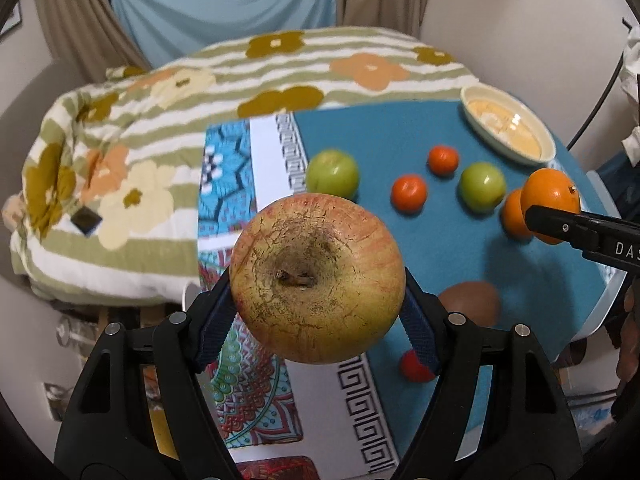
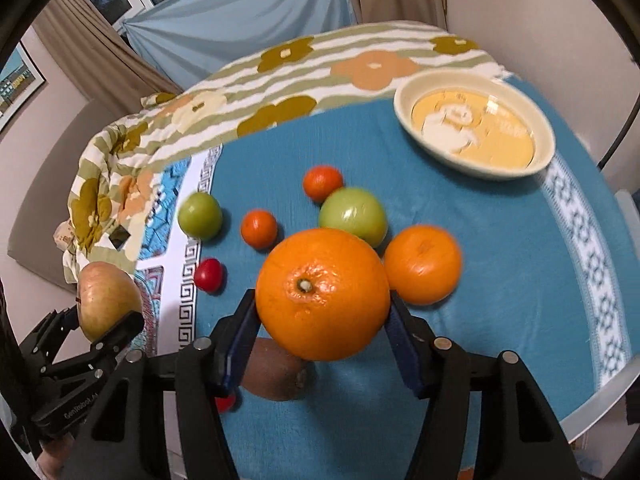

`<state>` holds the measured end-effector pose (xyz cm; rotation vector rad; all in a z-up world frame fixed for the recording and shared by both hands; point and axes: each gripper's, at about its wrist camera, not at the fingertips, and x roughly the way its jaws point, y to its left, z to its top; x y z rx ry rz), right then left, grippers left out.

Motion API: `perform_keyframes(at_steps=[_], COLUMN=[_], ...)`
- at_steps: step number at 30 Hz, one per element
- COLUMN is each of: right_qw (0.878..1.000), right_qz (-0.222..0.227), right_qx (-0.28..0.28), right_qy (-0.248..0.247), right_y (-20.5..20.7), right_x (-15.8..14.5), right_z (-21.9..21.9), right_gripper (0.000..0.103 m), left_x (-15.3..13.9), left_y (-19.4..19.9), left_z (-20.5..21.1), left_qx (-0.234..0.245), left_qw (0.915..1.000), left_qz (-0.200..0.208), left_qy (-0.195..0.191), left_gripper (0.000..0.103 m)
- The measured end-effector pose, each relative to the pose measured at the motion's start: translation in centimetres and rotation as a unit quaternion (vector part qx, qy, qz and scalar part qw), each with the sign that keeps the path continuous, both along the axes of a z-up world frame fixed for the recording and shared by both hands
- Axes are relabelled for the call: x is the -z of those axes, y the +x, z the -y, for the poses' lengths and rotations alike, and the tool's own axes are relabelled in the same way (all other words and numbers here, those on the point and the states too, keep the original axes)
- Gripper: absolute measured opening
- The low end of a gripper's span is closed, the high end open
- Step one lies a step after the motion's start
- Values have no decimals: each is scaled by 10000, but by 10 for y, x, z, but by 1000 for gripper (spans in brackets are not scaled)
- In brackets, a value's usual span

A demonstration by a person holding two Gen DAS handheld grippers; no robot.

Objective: Organize fruits
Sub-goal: 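Lift and carry the apple and orange toward the white bowl with both tools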

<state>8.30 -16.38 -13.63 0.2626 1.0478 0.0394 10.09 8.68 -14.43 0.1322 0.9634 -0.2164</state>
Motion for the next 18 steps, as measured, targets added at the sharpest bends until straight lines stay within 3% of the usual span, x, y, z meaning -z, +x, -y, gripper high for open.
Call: perform_keyframes(at_steps=[10, 18], right_qw=[9995, 9989], right_qz=[285, 325], right_qx=[24, -268], right_qy=[-104, -188], right_y=[13, 43], right_x=[-37, -47], right_z=[66, 134], right_gripper=[57, 57], left_x=[-50, -62], left_y=[11, 36], left_z=[54, 125], left_qx=[-129, -296], left_qw=[9990, 9984], left_qz=[394, 380], left_qy=[-187, -302], left_gripper=[80, 80])
